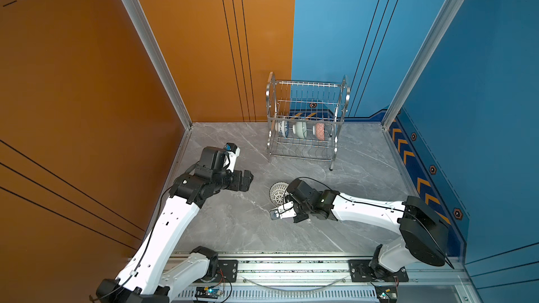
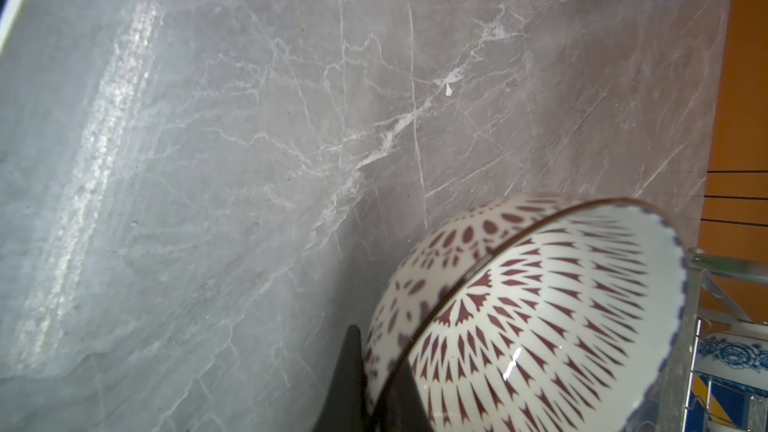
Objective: Load bowls into a dish rack
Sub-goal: Place the bowl in the dish rack.
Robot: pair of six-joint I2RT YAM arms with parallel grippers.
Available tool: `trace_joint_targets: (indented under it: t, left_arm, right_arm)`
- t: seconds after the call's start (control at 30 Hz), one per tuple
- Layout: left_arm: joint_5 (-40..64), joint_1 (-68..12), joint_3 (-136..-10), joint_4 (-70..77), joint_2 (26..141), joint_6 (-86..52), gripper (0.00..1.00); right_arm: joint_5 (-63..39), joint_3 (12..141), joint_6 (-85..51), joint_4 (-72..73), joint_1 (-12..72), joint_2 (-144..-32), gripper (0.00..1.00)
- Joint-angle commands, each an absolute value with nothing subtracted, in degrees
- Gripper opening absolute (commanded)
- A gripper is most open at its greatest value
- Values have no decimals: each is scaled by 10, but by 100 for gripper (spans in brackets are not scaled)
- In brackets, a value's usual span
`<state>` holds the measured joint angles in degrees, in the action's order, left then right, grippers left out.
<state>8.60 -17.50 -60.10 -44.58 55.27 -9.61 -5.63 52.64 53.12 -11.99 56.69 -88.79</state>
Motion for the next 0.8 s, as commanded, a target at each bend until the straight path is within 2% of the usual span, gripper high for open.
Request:
trace_joint_targets:
  t: [0.0, 0.27, 0.47, 0.77]
  left_arm:
    - [146, -165, -531, -339, 514, -117, 98]
    - [188, -160, -436, -210, 441, -124, 98]
    - [217, -157, -430, -209, 431, -88, 98]
    - [275, -119, -414, -167, 434, -129, 98]
  right_arm:
    - [-79, 518, 480, -68, 569, -861, 0]
    - [-113, 478, 329, 49, 556, -843, 0]
    - [-139, 454, 217, 144, 544, -840, 0]
    - [-164, 443, 61, 284, 509, -857, 0]
